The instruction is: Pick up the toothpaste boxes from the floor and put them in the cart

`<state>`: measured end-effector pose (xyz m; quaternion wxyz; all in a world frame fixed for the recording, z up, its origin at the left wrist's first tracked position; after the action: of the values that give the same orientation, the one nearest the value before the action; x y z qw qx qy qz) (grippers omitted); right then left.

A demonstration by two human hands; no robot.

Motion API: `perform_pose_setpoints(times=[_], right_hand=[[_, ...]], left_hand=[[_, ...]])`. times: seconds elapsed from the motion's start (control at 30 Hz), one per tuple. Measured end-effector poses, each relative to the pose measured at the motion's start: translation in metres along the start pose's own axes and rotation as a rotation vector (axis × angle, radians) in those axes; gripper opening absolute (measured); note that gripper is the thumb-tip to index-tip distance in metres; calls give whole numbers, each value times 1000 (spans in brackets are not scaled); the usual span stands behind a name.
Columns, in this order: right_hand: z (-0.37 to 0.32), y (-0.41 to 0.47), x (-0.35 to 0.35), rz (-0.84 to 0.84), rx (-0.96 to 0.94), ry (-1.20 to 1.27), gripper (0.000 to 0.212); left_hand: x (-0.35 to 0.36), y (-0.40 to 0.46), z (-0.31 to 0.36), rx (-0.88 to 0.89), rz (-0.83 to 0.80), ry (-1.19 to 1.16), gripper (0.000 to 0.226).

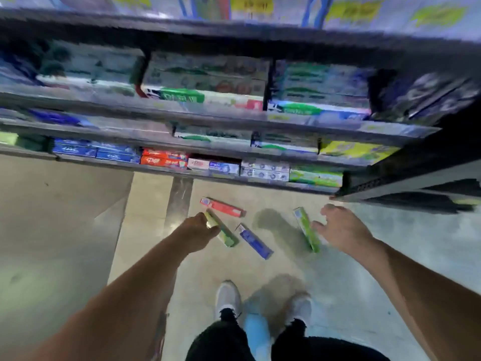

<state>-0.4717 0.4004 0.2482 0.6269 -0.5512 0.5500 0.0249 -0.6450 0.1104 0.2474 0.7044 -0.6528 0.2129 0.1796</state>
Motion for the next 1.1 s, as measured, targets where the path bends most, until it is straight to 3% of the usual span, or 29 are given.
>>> perform_pose_setpoints(times=[0.3,0.4,0.53,0.6,0.7,0.9,1.1], right_hand=[[93,158,201,67,192,-24,53],[101,189,242,107,187,-116,58],[110,210,279,134,185,-184,73],[111,213,285,157,175,-245,62],[112,212,279,189,172,-166,26],[79,155,243,88,133,-191,46],[15,29,106,144,125,79,42]], left_hand=[[154,232,-47,-78,22,123,54],[178,285,-65,-182,14,-117,35],[195,317,-71,-313,25,-391,53],[199,324,-72,-357,64,-579,54],[196,319,-73,-352,103,-640,58],[143,236,-65,-265,126,-439,55],[40,55,-27,-124,117,-303,48]])
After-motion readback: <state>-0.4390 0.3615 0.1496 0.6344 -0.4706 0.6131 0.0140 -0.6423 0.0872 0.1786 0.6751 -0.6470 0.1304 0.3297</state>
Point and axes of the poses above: each hand's wrist, its own y-axis towards the middle knuckle, its own x-axis out of the palm, z = x × y, the point moved 7 cm from there along y, towards the middle knuckle, and after that the axes turned 8 degrees about -x, right-handed, at the moved point
